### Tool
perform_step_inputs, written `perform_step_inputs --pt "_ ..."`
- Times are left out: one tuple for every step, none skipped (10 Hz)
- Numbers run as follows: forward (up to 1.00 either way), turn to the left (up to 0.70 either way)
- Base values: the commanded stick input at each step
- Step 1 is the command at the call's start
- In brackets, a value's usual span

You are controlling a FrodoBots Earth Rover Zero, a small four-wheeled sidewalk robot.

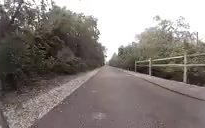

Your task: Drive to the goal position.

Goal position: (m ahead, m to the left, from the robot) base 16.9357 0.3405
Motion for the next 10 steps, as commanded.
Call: perform_step_inputs --pt "0.7 0.0" --pt "0.7 -0.01" --pt "0.7 -0.03" --pt "0.7 -0.05" --pt "0.7 -0.06" --pt "0.7 -0.06" --pt "0.7 -0.06" --pt "0.7 -0.07" --pt "0.7 -0.28" --pt "0.7 -0.32"
